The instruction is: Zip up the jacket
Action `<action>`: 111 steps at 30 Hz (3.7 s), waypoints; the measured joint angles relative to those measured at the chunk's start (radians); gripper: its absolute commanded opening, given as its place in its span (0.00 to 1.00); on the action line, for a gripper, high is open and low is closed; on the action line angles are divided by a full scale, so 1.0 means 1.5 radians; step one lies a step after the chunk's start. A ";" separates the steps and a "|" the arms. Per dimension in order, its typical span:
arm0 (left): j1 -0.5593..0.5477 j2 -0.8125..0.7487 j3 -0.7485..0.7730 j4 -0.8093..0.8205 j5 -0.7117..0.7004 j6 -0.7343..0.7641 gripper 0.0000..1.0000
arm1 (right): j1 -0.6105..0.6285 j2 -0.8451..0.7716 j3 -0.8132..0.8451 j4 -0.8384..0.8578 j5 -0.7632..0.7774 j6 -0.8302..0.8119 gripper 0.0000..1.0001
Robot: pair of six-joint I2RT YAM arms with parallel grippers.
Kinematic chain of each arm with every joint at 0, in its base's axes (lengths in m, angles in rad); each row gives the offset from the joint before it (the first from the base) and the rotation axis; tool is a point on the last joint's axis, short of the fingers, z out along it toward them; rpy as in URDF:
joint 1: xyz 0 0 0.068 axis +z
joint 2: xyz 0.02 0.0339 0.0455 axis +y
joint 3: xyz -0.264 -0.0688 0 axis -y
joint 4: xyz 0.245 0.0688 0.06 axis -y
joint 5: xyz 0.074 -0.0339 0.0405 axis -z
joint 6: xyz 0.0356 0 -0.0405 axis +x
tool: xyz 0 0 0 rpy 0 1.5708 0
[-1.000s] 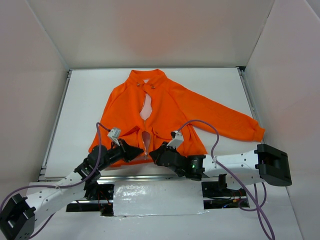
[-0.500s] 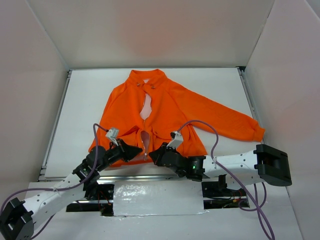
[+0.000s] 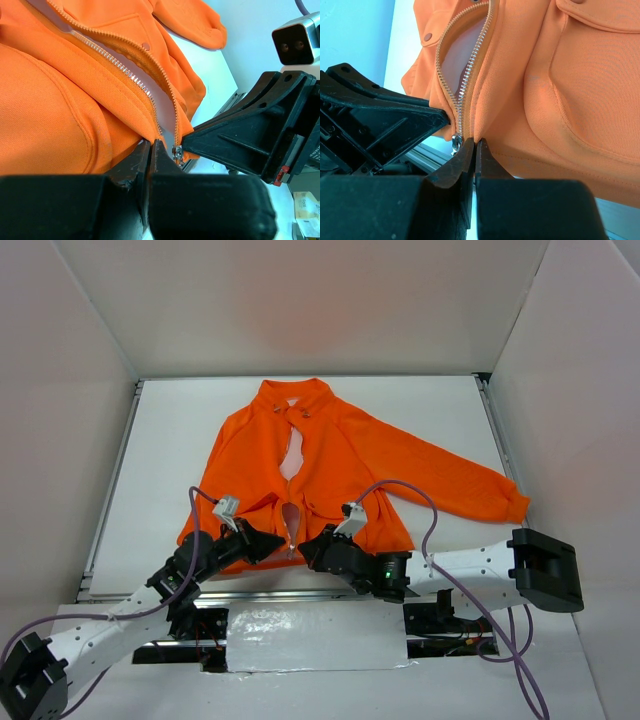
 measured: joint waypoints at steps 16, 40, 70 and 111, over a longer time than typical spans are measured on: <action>0.000 -0.016 0.000 -0.002 0.000 -0.002 0.00 | 0.000 0.000 0.000 0.017 0.000 -0.012 0.00; 0.000 -0.045 0.001 -0.028 -0.012 -0.002 0.00 | 0.000 0.005 0.000 0.021 0.000 -0.012 0.00; -0.001 -0.034 0.006 -0.031 -0.013 -0.003 0.00 | 0.000 0.006 0.000 0.022 0.000 -0.022 0.00; -0.002 -0.035 0.010 -0.032 -0.016 -0.003 0.00 | 0.000 0.016 0.000 0.022 -0.001 -0.033 0.00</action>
